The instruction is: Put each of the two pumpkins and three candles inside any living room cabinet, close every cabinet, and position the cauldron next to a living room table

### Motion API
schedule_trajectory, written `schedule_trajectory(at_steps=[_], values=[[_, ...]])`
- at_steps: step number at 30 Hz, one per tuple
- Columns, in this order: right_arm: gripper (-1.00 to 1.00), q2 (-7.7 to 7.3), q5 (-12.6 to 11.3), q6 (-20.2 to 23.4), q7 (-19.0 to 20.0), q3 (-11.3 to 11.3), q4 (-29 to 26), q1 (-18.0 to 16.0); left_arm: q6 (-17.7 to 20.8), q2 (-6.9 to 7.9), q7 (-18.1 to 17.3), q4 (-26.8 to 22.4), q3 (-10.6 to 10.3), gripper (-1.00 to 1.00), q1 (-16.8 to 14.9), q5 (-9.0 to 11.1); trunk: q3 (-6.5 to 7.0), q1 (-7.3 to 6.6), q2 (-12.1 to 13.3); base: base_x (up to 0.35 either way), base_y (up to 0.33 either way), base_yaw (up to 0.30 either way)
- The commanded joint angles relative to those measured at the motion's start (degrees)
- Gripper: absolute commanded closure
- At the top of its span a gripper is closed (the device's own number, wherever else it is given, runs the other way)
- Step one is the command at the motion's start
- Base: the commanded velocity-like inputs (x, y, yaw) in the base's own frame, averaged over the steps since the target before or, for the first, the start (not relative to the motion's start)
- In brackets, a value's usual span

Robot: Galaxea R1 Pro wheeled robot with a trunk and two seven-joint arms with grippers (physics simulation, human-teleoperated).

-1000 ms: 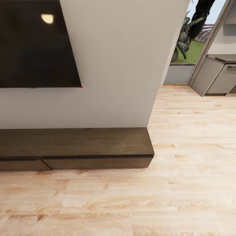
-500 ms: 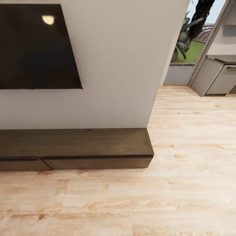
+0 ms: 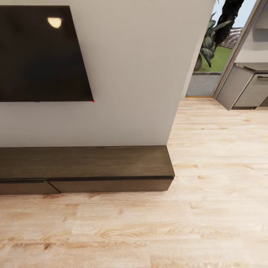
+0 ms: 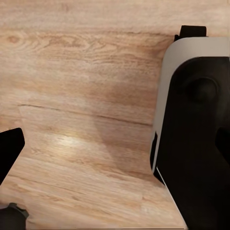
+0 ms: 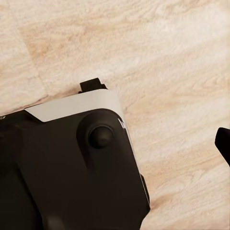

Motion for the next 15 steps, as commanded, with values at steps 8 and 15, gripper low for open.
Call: schedule_trajectory(at_steps=[8,15], values=[[-1.00,0.52,-0.2,-0.3,0.1,0.4,0.1,-0.1,0.1,0.08,0.2,-0.1,-0.5,-1.00,0.5,0.5,-0.05,0.01,0.0,0.000,0.000,0.000],[-1.00,0.48,-0.6,-0.3,0.4,0.4,0.1,-0.1,0.1,0.07,0.2,-0.1,-0.5,-1.00,0.5,0.5,-0.05,0.01,0.0,0.000,0.000,0.000]])
